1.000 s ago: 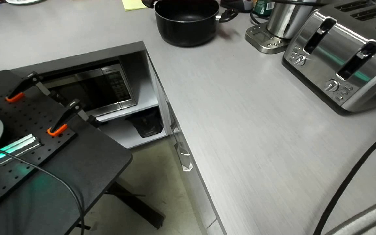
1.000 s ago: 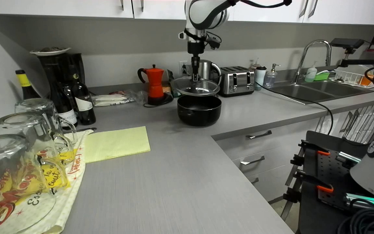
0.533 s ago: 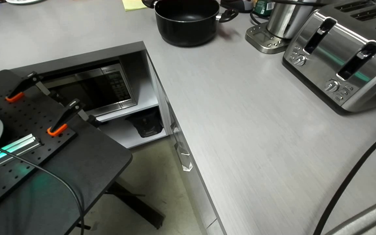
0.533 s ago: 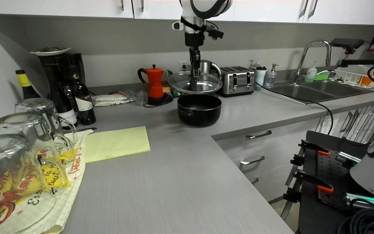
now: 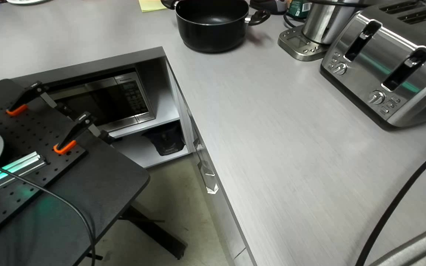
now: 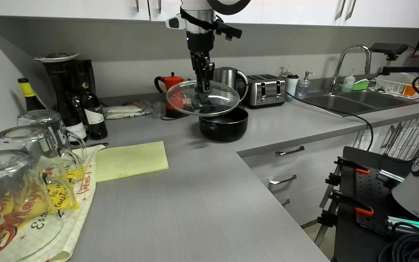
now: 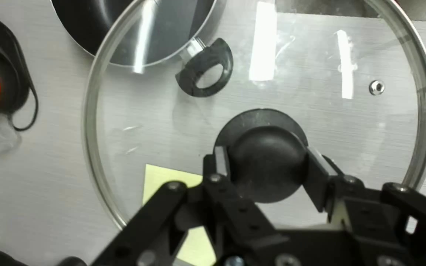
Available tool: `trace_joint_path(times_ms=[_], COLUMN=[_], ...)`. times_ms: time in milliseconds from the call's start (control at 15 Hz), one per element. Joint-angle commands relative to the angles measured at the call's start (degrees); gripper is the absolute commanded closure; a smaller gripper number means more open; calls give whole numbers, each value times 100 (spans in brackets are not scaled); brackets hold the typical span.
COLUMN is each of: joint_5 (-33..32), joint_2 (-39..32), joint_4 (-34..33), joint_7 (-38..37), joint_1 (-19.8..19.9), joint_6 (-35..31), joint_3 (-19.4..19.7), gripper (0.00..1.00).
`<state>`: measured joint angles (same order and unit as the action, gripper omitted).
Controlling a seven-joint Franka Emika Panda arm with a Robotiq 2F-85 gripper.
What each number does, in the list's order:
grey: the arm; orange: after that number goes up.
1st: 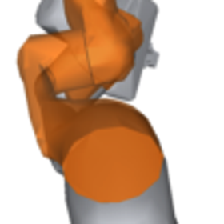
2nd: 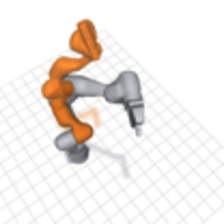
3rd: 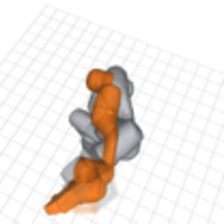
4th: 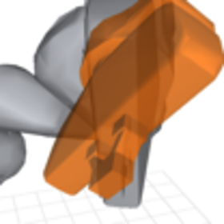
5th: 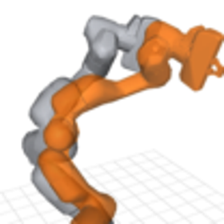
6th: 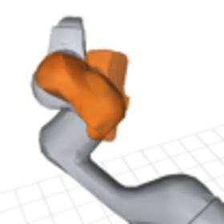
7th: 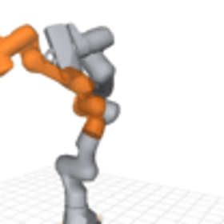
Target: Pick up the lid from the pot and put it on the counter
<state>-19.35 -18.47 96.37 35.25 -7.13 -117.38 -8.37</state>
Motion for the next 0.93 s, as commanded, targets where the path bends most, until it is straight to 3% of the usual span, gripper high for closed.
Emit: trace_joint_path(times_ms=[0, 400, 867], joint_5=[-53, 17, -532], joint_2=[-51, -791, -1651], joint_4=[86, 110, 178], joint_7=[343, 844, 785], joint_1=[-225, -375, -517], joint_6=[29, 17, -354], joint_3=[-225, -416, -221], gripper=[75, 75, 75])
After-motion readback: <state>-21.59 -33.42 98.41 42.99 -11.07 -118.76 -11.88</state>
